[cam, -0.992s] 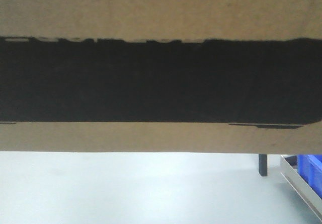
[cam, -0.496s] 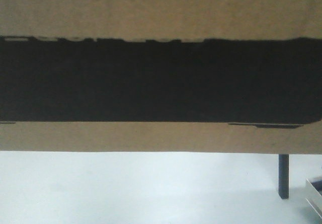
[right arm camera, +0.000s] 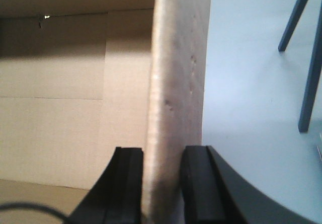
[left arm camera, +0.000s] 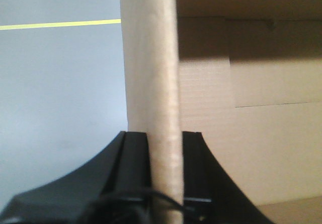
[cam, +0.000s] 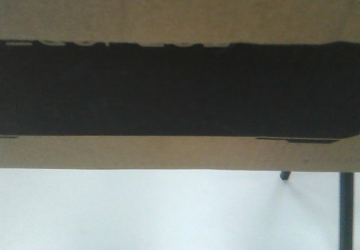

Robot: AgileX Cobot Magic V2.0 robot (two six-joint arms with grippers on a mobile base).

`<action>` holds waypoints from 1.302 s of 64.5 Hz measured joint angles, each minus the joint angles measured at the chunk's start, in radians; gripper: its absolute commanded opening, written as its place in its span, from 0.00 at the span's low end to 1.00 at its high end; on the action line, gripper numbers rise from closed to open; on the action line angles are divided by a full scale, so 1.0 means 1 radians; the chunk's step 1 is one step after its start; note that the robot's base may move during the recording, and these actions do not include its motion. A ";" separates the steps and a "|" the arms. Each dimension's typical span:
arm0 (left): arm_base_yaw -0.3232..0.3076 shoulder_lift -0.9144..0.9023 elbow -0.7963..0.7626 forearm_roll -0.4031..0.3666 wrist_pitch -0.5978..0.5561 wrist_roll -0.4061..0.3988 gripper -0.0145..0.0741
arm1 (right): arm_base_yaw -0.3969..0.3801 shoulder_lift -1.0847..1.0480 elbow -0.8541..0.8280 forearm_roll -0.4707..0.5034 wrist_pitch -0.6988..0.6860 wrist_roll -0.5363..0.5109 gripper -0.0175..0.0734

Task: Grab box from left shelf to table start
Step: 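Carry the box with both grippers while the base turns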

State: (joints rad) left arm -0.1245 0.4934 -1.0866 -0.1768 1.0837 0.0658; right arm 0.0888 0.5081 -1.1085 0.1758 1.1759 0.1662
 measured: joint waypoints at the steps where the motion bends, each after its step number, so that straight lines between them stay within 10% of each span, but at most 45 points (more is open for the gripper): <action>1: 0.000 0.000 0.000 0.000 0.000 0.000 0.05 | 0.000 0.000 0.000 0.000 0.000 0.000 0.26; 84: 0.002 0.000 0.000 -0.029 0.041 0.001 0.05 | 0.000 0.000 0.000 -0.014 0.005 0.000 0.26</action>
State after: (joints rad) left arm -0.1225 0.4934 -1.0866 -0.2056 1.1244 0.0665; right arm 0.0888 0.5081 -1.1085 0.1615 1.1804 0.1662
